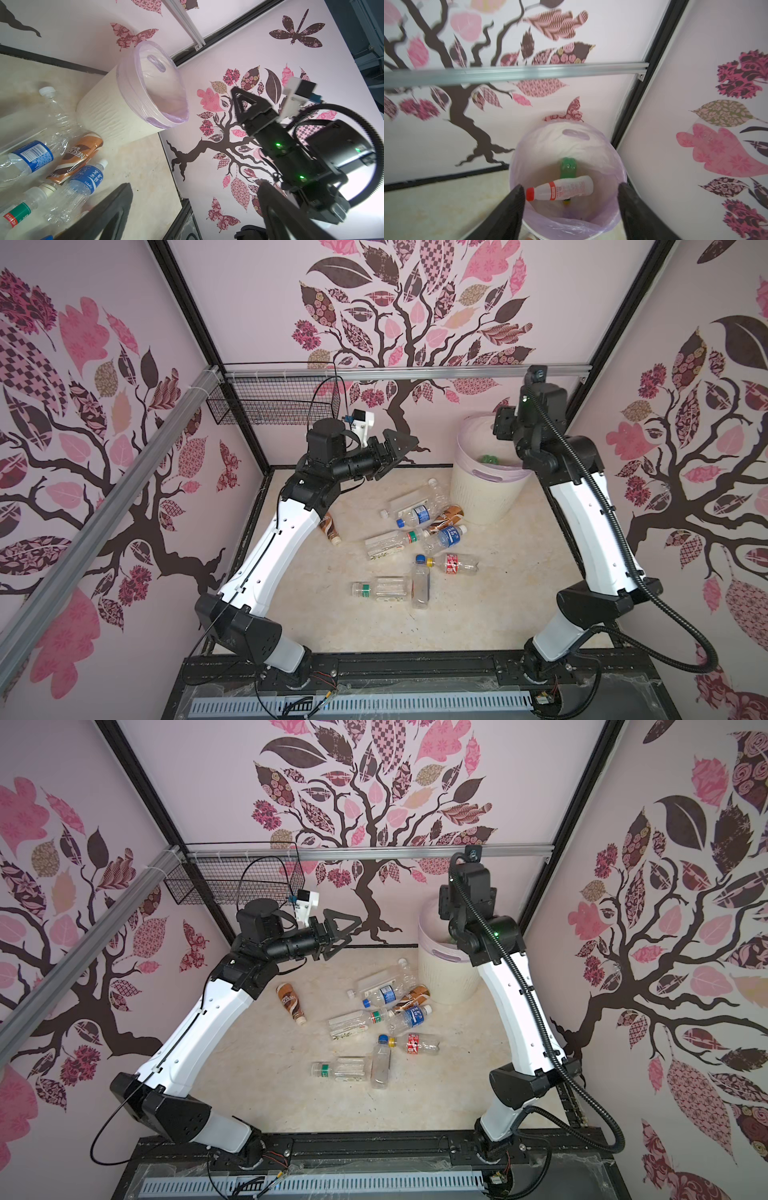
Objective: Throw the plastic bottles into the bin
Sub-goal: 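Carry the red-capped bottle over the bin with the right gripper and release, then lower the left gripper onto the small Nescafe bottle while the right returns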
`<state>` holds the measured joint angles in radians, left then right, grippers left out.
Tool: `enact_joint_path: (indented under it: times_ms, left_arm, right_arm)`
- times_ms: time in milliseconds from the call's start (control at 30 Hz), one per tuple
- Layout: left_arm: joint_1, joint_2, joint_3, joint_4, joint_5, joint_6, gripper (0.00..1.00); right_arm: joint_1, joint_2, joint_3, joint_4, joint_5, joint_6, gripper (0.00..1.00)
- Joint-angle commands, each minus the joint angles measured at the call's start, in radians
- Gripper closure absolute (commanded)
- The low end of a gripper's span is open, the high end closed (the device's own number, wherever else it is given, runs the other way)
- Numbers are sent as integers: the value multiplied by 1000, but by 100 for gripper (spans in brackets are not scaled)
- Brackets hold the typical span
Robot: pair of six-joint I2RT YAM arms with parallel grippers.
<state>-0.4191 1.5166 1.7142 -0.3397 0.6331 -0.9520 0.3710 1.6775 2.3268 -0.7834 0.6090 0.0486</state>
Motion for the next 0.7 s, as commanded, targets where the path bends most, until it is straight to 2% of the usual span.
enact_joint_path:
  times_ms: [0, 133, 300, 467, 533, 667]
  left_arm:
    - [-1, -21, -29, 16, 0, 8, 2]
    - [-1, -27, -44, 4, -1, 10, 2]
    - [0, -27, -37, -93, -46, 65, 2]
    - [22, 0, 23, -359, -229, 176, 2]
    - [62, 9, 17, -411, -266, 167, 2]
    - [173, 16, -49, -509, -386, 112, 2]
  right_arm:
    - [-3, -7, 50, -40, -19, 20, 14]
    - [-3, -13, 36, -32, -39, 25, 2]
    - [-3, -15, 26, -28, -57, 31, 0]
    - [2, -57, -69, 28, -159, 49, 0]
    - [18, -84, -139, 75, -214, 50, 1]
    - [126, -120, -276, 161, -230, 10, 0]
